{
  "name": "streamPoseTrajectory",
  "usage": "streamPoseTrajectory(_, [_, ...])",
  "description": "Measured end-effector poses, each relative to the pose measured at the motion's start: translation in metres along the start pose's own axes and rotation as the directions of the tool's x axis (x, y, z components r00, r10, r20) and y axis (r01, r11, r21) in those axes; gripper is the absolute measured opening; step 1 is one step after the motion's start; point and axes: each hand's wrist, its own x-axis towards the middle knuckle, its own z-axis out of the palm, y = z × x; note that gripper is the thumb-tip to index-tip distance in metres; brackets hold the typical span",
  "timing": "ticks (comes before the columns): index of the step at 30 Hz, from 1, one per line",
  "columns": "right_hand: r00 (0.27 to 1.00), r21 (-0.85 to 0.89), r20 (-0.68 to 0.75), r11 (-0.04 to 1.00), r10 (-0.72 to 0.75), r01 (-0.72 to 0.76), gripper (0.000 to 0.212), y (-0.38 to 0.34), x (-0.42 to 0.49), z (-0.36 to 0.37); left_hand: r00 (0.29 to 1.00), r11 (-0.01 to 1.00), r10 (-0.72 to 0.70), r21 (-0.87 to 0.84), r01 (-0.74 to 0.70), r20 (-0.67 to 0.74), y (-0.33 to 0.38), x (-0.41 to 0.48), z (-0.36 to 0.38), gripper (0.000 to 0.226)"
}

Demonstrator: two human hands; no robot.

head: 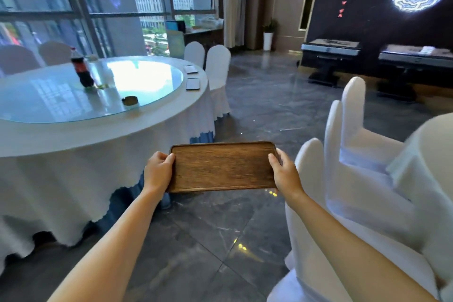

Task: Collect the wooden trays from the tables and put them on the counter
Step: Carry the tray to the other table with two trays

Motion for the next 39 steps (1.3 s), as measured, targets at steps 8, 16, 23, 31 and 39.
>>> streamPoseTrajectory(8, [0.998,0.023,0.036,0.998,0.058,-0.059,0.043,0.023,0.143,0.081,0.998,0.998,-0.055,-0.005,0.055,-0.029,-0.029,0.132,0.033,0.028])
streamPoseTrajectory(16, [0.999,0.015,0.033,1.0,0.024,-0.025,0.041,0.007,0.37,0.153,0.995,0.995,-0.041,0.091,0.05,-0.094,-0.004,0.337,0.11,0.028])
streamPoseTrajectory(23, [0.997,0.024,0.063,0.998,0.053,-0.055,0.042,0.013,0.511,0.201,0.993,0.984,-0.064,0.158,0.079,-0.095,0.002,0.471,0.162,0.024])
streamPoseTrajectory(31, [0.992,-0.058,0.073,0.994,0.1,-0.095,0.04,0.068,0.682,0.26,0.992,0.973,-0.115,0.198,0.122,-0.047,-0.032,0.632,0.255,0.025])
streamPoseTrajectory(39, [0.977,-0.196,0.167,0.976,0.131,-0.097,0.04,0.088,0.903,0.326,0.975,0.964,-0.211,0.152,0.218,-0.064,-0.05,0.825,0.354,0.022])
